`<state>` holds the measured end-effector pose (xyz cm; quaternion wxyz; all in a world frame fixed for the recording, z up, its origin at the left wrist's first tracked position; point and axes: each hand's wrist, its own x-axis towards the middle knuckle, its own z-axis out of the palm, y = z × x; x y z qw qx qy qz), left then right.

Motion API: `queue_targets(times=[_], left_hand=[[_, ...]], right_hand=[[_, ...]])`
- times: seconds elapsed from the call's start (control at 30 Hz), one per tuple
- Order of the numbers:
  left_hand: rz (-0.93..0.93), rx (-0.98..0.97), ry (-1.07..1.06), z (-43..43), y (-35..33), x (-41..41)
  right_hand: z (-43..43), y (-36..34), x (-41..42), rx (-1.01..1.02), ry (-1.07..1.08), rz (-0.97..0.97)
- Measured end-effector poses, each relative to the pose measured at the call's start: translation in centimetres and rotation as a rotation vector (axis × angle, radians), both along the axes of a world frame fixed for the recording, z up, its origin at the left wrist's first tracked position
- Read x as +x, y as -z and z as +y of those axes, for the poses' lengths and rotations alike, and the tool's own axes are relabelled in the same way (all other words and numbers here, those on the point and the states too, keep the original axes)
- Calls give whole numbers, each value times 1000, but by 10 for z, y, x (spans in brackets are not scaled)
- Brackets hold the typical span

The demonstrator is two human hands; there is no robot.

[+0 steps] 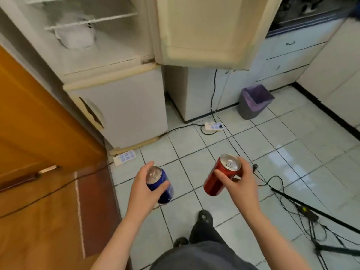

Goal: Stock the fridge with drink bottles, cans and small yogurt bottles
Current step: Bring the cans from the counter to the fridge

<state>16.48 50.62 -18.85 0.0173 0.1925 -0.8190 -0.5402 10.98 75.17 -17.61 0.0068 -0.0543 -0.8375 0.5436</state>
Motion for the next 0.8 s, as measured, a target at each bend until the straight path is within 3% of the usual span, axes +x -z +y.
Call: queue_targets(times=[0.2,0.53,0.8], left_hand=[[2,62,-192,-65,3,-67],[83,-70,-347,-171,-36,-239],[137,-123,-535,-244,-52,-289]], right_hand=[[-85,0,-110,-51,-195,32],[-240,-27,-322,-157,-402,76],[-345,-50,-404,-184,-544,115]])
